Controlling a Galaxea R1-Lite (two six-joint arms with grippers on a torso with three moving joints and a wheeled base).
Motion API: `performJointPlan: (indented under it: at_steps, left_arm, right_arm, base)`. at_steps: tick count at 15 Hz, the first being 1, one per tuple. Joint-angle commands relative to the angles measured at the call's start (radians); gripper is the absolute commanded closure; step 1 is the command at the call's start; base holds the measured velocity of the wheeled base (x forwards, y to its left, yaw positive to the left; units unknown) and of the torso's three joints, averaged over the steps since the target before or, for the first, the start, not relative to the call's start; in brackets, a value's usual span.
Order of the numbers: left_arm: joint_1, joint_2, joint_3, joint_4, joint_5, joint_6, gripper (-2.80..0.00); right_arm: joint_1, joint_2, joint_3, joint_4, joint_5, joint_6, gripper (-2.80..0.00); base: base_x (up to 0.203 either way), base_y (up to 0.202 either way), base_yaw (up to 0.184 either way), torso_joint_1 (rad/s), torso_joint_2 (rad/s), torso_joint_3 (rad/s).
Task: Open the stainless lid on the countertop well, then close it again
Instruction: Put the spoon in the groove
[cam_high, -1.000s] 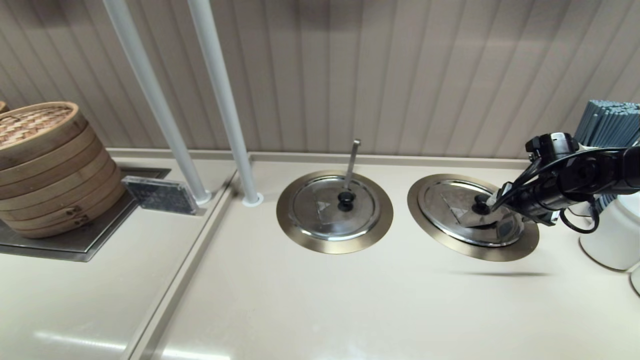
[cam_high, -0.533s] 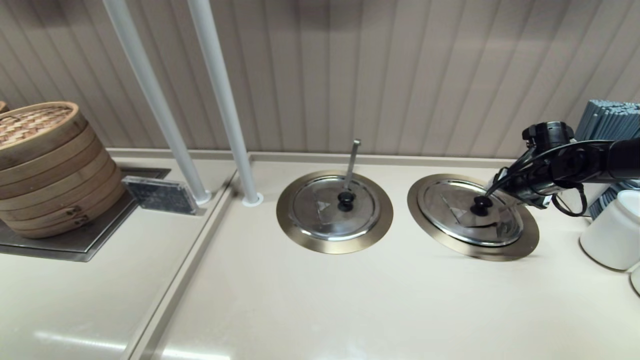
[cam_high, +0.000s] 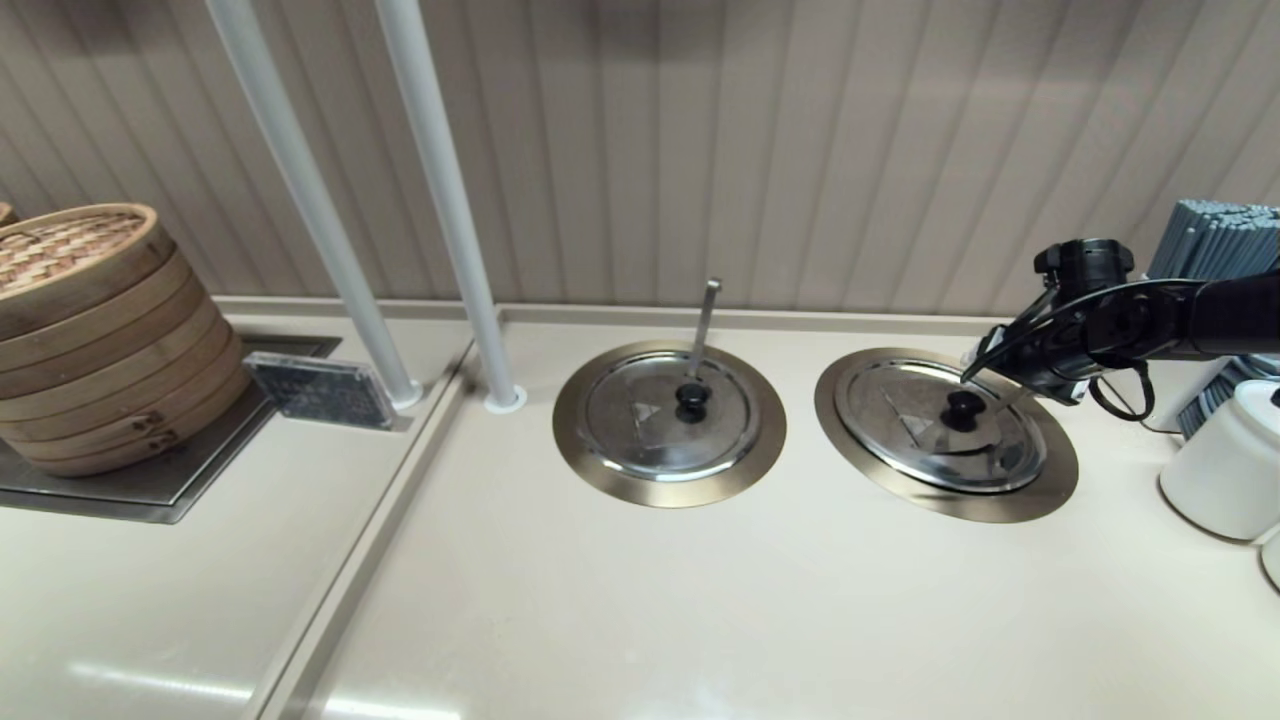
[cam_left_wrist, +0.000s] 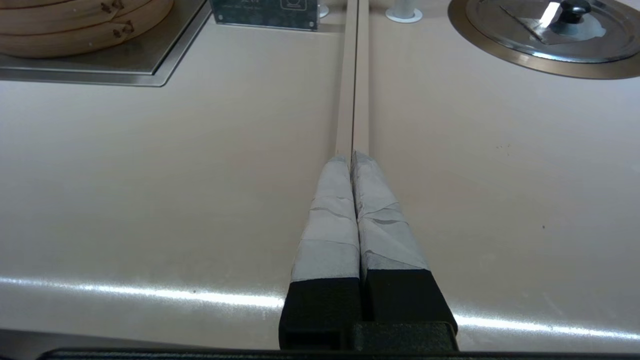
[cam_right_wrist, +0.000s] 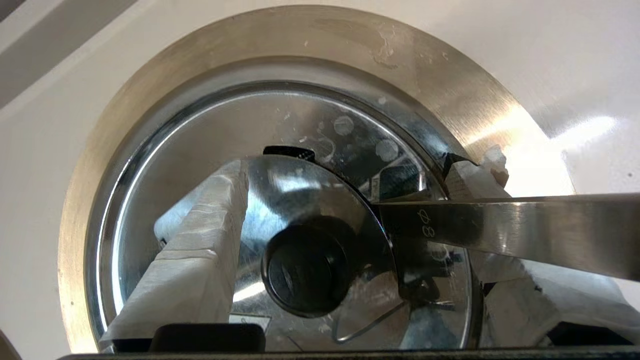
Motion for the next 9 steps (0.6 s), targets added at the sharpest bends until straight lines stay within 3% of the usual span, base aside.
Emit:
performJointPlan:
  at_steps: [1, 9]
  left_arm:
    - [0.000, 0.000, 0.000, -0.001, 0.000, 0.000, 0.00]
    - [0.000, 0.000, 0.000, -0.001, 0.000, 0.000, 0.00]
  right_arm:
    - [0.013, 0.045, -0.051, 0.011, 0.001, 0.003, -2.80]
    - [0.048, 0.087, -0.088, 0.015, 0.000, 0.006, -2.80]
  base:
    - [0.000, 0.000, 0.000, 0.000, 0.00, 0.000]
    - [0.000, 0.000, 0.000, 0.000, 0.00, 0.000]
